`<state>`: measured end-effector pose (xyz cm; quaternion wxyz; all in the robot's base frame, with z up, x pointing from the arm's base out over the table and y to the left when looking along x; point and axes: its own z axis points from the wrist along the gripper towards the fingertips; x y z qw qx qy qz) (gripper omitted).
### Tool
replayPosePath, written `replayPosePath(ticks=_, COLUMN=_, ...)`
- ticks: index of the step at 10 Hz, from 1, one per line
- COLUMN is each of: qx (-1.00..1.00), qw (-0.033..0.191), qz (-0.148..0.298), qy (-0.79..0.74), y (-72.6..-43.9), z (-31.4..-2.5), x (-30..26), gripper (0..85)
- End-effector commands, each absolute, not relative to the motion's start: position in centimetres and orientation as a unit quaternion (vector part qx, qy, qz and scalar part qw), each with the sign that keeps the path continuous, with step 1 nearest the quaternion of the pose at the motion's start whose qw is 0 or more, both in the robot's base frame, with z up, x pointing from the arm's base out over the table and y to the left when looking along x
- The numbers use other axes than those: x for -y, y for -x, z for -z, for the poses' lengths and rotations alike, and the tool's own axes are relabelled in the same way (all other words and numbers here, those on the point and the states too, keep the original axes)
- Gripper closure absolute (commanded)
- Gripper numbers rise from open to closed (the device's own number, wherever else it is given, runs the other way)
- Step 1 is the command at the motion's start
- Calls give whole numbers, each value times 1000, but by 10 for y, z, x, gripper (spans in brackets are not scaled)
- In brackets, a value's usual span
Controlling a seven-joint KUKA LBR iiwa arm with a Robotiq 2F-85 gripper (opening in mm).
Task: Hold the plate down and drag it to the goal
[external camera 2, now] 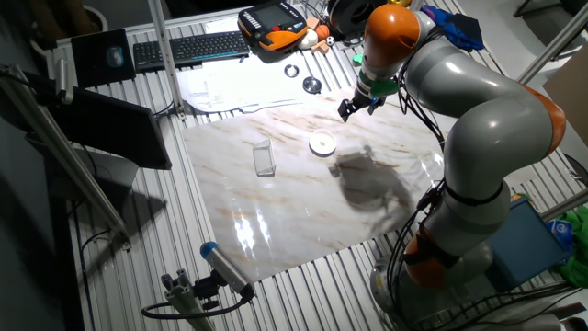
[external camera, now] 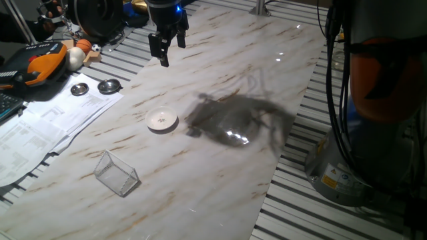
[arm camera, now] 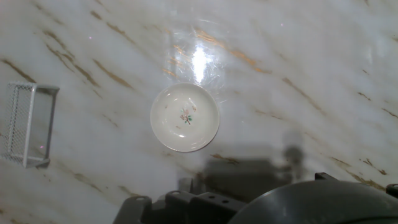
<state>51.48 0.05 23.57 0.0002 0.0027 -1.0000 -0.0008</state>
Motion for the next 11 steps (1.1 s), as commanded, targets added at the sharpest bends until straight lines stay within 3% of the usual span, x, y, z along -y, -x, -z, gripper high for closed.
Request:
replayPosePath(ticks=1, qx=988, qw=141, qz=1, qy=-58, y=-515, z=-236, x=-1, gripper=850)
replayPosePath(ticks=11, qx=988, qw=139, qz=3, qy=-62, y=-514, z=-236, x=0, gripper=850)
